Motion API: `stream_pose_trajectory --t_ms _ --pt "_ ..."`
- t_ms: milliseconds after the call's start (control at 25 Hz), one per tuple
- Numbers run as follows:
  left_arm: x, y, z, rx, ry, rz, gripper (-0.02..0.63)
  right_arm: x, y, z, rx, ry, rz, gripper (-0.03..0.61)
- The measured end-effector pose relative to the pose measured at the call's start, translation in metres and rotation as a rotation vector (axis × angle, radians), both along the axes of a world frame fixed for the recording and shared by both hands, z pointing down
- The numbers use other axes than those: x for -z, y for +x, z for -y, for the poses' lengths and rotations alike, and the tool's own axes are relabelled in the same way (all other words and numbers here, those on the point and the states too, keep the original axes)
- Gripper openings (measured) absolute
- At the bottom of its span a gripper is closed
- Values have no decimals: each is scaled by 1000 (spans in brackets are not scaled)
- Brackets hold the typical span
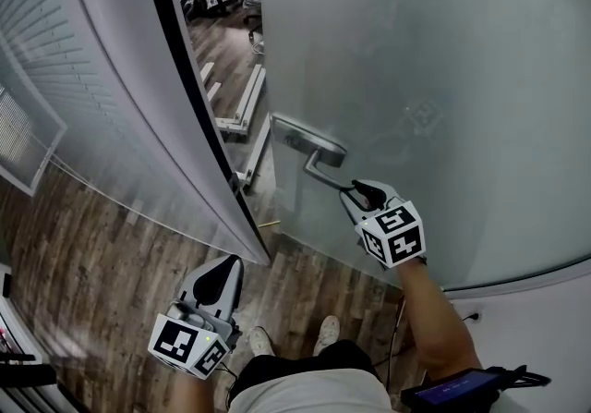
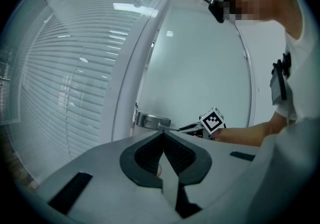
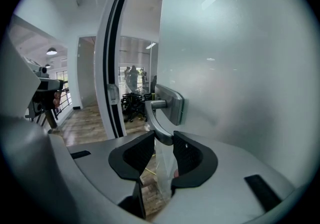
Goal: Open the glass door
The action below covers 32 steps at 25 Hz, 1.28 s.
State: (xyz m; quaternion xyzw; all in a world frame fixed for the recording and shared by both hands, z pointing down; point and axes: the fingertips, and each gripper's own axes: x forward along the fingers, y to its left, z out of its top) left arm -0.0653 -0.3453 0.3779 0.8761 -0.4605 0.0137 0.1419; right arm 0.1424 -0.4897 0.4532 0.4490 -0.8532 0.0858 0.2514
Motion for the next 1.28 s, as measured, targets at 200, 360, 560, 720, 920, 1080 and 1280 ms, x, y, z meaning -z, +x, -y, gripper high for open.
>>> stream_pose_trajectory --t_ms 200,360,560,720,920,1080,1280 --pt "-5 2 -3 1 5 1 3 -3 5 9 -11 3 -11 118" --pt "-2 -9 -19 6 11 -3 3 3 -1 2 -24 13 -19 117" --pt "-15 -17 -28 21 15 0 3 -7 1 8 -40 8 -19 115" --pt "-23 -27 -37 31 18 -1 3 -11 1 11 -66 6 -20 114" --pt "-35 -28 -38 53 18 4 3 -21 15 28 -93 10 -15 112" --pt "-23 -16 -24 77 11 10 3 -10 40 59 -115 7 -13 112" --pt "-18 -11 -26 95 3 16 2 -3 59 76 -149 3 -5 110"
